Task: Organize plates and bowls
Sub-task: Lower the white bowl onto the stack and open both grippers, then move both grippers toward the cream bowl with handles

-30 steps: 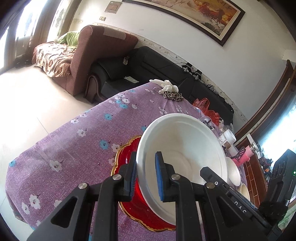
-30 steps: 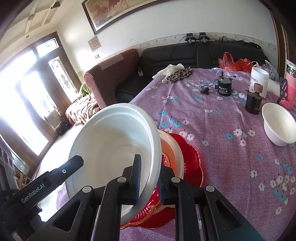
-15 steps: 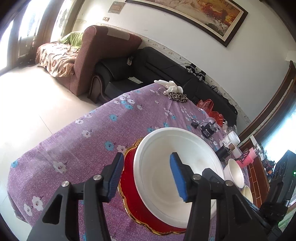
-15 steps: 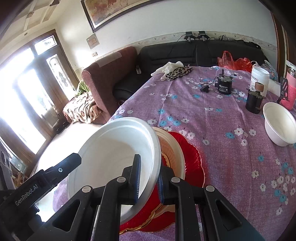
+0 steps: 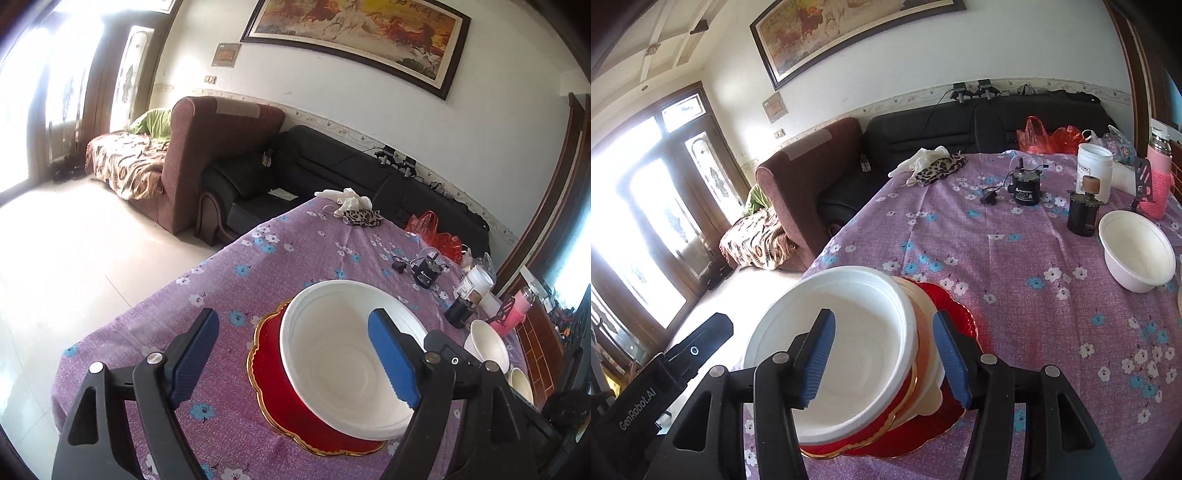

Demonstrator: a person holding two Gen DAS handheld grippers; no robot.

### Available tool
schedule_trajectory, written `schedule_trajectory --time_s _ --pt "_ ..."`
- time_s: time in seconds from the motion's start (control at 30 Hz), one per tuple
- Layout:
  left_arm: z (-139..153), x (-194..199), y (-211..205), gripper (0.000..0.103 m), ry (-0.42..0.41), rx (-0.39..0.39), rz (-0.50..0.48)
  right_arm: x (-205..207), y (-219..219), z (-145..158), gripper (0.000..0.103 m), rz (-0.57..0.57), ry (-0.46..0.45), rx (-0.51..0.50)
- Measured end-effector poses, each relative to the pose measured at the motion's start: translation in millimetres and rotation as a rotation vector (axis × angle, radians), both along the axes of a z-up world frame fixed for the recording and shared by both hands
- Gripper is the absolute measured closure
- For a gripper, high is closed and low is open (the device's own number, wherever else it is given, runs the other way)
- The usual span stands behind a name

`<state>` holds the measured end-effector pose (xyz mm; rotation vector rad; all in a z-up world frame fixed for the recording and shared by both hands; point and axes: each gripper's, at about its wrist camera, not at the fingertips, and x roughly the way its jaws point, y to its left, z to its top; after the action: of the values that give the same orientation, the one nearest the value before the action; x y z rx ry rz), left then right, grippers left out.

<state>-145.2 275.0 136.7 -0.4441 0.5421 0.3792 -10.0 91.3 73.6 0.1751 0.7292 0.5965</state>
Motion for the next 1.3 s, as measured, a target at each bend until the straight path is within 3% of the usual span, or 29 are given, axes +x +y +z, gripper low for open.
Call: schedule_trajectory --time_s 0.37,0.67,1.07,1.3 --pt "18.2 -9.9 -33.8 0.020 -0.013 0.077 -0.035 -10.2 -45.5 1.1 0.036 -0.049 0.007 0.061" --pt "29.0 -8.9 -84.2 0.019 -0.006 0.158 -0.111 -15.6 -98.8 -7.3 0.035 -0.110 0.024 0.108" --pt "26.1 10.6 -169.2 0.016 0.039 0.270 -0.271 -9.4 -215.6 -22.0 0.035 -0.282 0.052 0.144" --pt "14.4 26.9 -206.8 0.016 0.083 0.251 -0.390 -2.8 -309.7 -24.9 0.035 -0.455 0.039 0.118"
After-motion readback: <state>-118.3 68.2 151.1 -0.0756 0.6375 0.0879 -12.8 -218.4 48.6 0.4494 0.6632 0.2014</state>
